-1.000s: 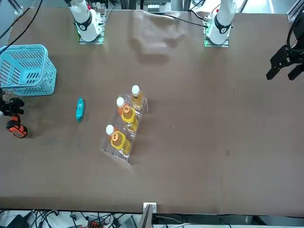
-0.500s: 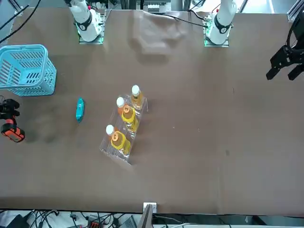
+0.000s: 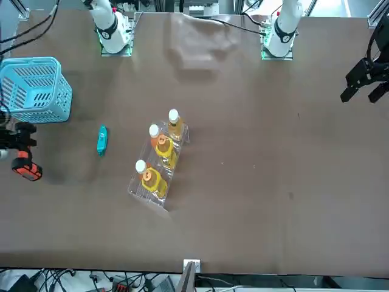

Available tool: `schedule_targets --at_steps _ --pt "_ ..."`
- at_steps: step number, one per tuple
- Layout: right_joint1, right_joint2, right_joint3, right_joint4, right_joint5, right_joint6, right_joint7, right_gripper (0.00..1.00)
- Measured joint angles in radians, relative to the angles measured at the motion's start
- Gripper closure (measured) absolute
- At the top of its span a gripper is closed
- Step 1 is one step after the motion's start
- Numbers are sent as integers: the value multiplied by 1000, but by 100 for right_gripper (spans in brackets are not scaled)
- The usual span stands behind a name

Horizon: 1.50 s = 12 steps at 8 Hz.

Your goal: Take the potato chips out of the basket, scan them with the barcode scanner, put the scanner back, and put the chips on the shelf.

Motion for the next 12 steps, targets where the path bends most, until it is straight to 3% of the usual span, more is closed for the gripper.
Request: schedule_targets --at_steps 6,10,12 --pt "264 -224 6 -365 -30 8 564 59" --pt "444 -262 10 -467 -72 20 892 59" --pt "505 -262 12 -497 -91 44 964 59"
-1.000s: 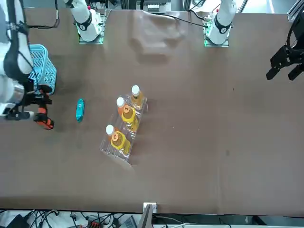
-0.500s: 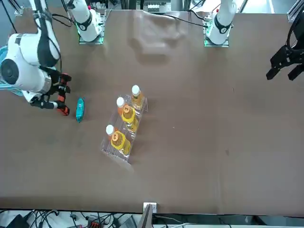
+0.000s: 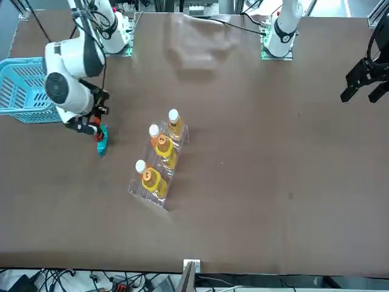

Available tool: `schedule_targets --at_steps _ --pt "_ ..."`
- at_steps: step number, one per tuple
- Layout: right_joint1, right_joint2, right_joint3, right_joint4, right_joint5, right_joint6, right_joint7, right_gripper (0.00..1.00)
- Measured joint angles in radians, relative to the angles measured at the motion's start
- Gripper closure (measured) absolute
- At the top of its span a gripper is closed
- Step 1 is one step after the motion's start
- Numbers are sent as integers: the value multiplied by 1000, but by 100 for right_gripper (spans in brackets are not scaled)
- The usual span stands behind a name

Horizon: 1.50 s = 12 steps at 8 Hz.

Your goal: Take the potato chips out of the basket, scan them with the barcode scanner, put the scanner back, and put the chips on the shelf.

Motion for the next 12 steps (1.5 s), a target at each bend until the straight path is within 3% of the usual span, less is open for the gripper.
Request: schedule_targets --at_steps 3,12 --pt "-2 1 -12 -64 -4 63 3 59" --pt "-6 25 -14 -86 -4 80 3 59"
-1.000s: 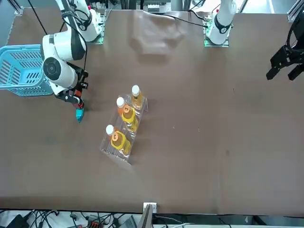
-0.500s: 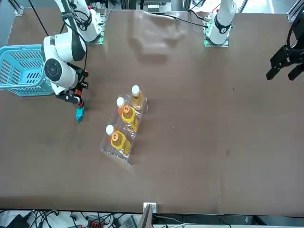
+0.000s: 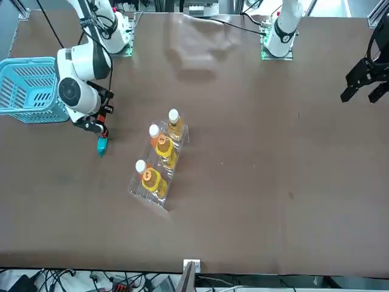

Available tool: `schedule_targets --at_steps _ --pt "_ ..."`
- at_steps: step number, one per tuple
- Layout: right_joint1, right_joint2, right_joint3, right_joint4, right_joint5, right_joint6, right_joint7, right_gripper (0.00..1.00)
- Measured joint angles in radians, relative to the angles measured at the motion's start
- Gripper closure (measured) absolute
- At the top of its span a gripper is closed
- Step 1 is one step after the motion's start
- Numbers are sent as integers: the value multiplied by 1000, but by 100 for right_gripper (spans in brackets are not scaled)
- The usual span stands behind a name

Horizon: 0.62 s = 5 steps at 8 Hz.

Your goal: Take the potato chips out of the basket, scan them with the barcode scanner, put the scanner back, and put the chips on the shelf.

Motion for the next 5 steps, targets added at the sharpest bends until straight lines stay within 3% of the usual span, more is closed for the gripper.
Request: schedule_targets --at_steps 5 --pt "0 -3 0 21 -40 -2 0 59"
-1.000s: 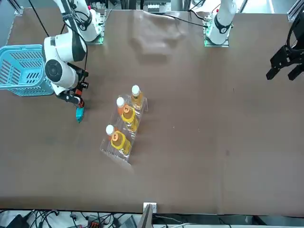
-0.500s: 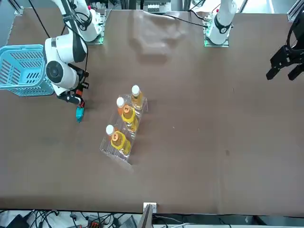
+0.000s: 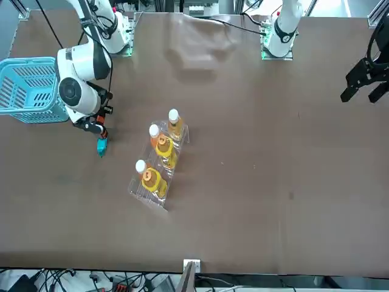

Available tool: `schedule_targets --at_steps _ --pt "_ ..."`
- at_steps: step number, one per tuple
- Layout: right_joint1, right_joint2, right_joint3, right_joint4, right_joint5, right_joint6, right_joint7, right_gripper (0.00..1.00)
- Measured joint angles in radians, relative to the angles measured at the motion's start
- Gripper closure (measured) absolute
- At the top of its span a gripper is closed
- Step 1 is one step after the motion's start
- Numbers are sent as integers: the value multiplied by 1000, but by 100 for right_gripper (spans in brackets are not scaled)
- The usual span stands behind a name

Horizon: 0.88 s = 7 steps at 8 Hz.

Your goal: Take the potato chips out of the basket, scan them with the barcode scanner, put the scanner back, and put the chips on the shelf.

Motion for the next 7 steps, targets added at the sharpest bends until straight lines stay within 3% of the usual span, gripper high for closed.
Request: schedule_targets --at_steps 3,7 --pt "-25 -11 -14 88 -70 -57 -59 59" --pt "-260 31 -29 242 -79 -65 -482 59"
